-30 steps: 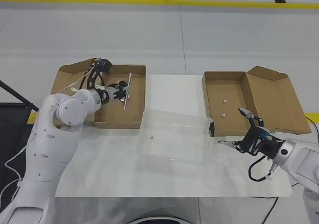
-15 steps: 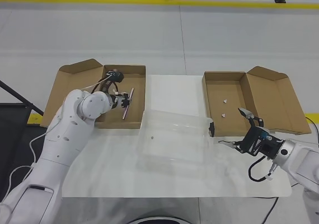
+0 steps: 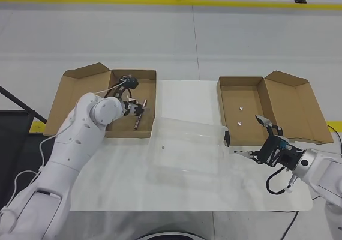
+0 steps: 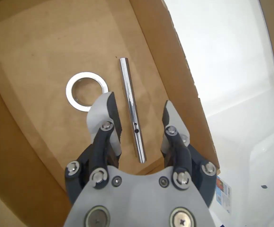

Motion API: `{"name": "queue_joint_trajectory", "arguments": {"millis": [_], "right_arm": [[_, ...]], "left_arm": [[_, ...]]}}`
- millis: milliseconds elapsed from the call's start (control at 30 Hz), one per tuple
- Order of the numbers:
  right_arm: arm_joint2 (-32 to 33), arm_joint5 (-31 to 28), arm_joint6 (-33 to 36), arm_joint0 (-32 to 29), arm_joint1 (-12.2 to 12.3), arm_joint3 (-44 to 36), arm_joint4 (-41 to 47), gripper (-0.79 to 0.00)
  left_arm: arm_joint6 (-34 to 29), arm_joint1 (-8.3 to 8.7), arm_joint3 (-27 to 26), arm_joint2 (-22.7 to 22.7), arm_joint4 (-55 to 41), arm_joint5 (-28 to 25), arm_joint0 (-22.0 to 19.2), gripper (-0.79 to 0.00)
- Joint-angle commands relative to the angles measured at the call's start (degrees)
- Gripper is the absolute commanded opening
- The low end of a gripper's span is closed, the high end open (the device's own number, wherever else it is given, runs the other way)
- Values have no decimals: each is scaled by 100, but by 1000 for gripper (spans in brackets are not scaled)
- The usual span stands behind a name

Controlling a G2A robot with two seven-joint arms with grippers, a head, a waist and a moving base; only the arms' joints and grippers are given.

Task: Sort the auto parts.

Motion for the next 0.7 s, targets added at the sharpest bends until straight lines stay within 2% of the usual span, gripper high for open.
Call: {"name": "queue_joint_trajectory", "arguments": {"millis": [0, 133, 267, 467, 667], "right_arm": [[0, 0, 0, 0, 0, 0, 0, 0], [-82, 192, 0, -30, -8, 26, -26, 0], [-98, 614, 87, -3, -26, 184, 51, 0], [0, 1369, -137, -40, -69, 528, 336, 0], [154, 1846, -591, -165, -106, 907, 575, 0]], "left_arm": [[-25, 35, -206, -79, -15, -46, 82, 0], [-40, 135, -796, -356, -42, -60, 346, 0], [85, 270, -1694, -814, -118, -71, 829, 0], [834, 447, -3247, -1588, -72, -110, 1933, 0], [1895, 530, -4417, -2162, 4, -148, 3091, 0]]}}
